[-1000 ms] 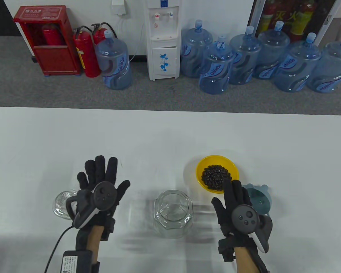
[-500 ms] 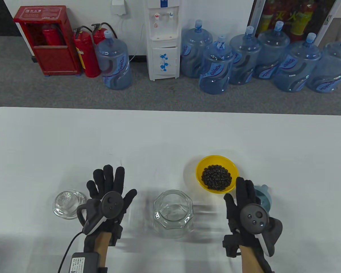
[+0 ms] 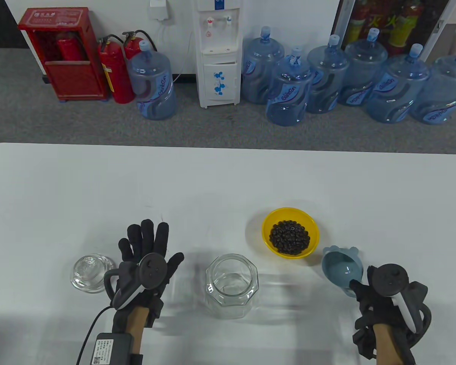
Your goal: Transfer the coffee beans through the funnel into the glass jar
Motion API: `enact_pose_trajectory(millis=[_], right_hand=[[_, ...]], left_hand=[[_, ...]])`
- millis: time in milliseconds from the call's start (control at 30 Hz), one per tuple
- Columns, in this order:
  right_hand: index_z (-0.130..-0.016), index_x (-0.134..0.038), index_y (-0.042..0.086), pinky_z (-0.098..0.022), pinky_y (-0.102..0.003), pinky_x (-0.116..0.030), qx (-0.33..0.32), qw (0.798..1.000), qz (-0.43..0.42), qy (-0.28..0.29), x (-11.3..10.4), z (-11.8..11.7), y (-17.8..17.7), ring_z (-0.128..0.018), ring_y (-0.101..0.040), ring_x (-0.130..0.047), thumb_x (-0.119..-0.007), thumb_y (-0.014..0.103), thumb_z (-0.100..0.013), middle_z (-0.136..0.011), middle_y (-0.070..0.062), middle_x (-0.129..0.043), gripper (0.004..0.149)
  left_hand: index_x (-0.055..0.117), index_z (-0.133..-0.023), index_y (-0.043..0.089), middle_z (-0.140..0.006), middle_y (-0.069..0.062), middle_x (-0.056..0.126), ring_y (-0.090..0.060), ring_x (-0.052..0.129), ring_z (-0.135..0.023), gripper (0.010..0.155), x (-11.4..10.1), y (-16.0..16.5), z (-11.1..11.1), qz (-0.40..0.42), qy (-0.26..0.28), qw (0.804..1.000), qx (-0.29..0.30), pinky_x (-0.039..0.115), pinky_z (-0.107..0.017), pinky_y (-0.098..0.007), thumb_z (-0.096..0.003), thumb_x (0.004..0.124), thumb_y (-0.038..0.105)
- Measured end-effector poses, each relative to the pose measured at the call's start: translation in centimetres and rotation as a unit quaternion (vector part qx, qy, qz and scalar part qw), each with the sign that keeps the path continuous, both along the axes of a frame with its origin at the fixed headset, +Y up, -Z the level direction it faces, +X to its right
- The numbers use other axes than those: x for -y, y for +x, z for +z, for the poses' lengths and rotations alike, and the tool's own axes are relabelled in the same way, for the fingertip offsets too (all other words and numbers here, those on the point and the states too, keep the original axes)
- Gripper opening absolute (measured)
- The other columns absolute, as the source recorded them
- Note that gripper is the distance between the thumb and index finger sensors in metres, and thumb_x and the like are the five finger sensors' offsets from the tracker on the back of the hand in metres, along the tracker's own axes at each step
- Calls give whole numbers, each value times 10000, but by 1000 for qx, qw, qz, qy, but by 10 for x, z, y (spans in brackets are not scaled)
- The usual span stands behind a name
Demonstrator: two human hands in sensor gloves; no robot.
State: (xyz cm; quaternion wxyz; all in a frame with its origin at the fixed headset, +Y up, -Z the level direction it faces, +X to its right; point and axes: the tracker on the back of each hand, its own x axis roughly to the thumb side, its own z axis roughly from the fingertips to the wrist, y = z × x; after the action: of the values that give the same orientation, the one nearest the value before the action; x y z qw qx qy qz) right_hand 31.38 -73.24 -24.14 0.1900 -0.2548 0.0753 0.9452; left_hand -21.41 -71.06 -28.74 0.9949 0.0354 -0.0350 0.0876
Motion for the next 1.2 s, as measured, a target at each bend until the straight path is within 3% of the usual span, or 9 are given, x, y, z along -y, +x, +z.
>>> enact_pose_trajectory(millis=[100,233,400,500,667,733,833,1000,1200], right_hand=[[-1106,-700,91,-460,-407,-835,26,999,1,-20,13,-2,3,-670,-246,-983,-869,479,-600,-1041,-219,-813,659],[-1021,-813,164,-416,-382,-858,50,999,-18,13,13,-2,6,-589,-200,-1026,-854,418,-618,-949,-145,-917,479],[-982,-855,147,-412,-386,-860,61,998,-11,33,4,4,12,-576,-201,-1030,-858,383,-614,-910,-153,-945,437],[-976,-861,128,-420,-389,-856,61,995,-18,77,-16,10,15,-581,-205,-1020,-855,358,-617,-892,-176,-946,427],[-970,-847,55,-406,-374,-852,15,982,-59,181,-72,19,4,-523,-166,-988,-832,340,-619,-815,-207,-945,452],[-957,-844,34,-388,-362,-852,-24,962,-121,243,-106,22,-11,-483,-133,-975,-825,341,-616,-766,-199,-950,459],[-938,-854,33,-355,-338,-862,-80,937,-195,280,-140,22,-35,-436,-106,-986,-845,354,-608,-723,-175,-971,461],[-922,-877,58,-317,-311,-865,-191,901,-313,233,-173,10,-85,-376,-71,-981,-871,379,-610,-672,-146,-995,448],[-916,-890,65,-331,-327,-858,-269,899,-317,140,-156,-16,-141,-383,-84,-965,-854,353,-618,-666,-162,-986,417]], left_hand=[[229,-1172,331,-1226,-111,137,-445,112,-1110,780,1,0,0,7,-5,1000,4,183,-753,-586,-533,538,656],[231,-1171,328,-1225,-112,140,-446,116,-1109,779,1,-1,0,10,-2,1000,4,186,-751,-580,-535,540,654],[233,-1171,325,-1225,-115,142,-453,120,-1107,779,1,-1,-1,14,-3,1000,5,187,-749,-582,-536,543,652],[233,-1171,326,-1226,-114,143,-454,121,-1107,778,1,0,-1,13,-3,1000,5,187,-749,-583,-536,544,652],[232,-1171,325,-1226,-115,141,-454,118,-1107,778,1,1,-1,10,-5,1000,9,184,-749,-583,-538,544,651],[235,-1172,322,-1226,-116,143,-456,119,-1106,779,1,1,-1,9,-5,1000,10,184,-748,-584,-538,547,649],[235,-1172,324,-1226,-117,141,-454,116,-1107,777,1,1,0,7,-6,1000,11,181,-748,-585,-539,546,649],[234,-1172,322,-1226,-118,142,-456,115,-1106,778,1,1,0,10,-6,1000,12,180,-747,-586,-539,547,648],[234,-1172,322,-1225,-119,139,-459,113,-1104,777,1,-1,1,13,-6,1000,10,179,-746,-588,-540,548,646]])
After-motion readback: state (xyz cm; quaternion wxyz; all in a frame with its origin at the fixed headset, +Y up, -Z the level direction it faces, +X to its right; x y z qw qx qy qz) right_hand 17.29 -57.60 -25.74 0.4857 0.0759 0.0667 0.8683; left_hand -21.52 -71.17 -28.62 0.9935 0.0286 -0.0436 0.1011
